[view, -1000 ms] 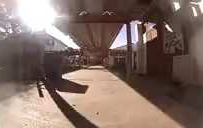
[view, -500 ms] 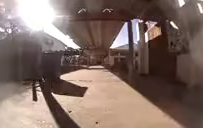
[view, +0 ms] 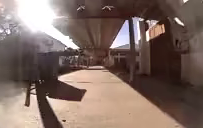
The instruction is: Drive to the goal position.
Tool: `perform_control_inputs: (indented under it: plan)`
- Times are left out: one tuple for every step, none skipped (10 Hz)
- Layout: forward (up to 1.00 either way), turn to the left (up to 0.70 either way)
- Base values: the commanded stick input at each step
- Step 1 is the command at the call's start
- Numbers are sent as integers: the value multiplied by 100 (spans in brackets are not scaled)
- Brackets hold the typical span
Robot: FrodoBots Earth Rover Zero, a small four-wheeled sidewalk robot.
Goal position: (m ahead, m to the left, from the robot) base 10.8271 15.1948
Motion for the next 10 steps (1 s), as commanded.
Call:
perform_control_inputs:
  plan:
    - [50, 0]
    - [50, 0]
    - [50, 0]
    - [50, 0]
    - [50, 0]
    - [50, 0]
    - [50, 0]
    - [50, 0]
    - [50, 0]
    - [50, 0]
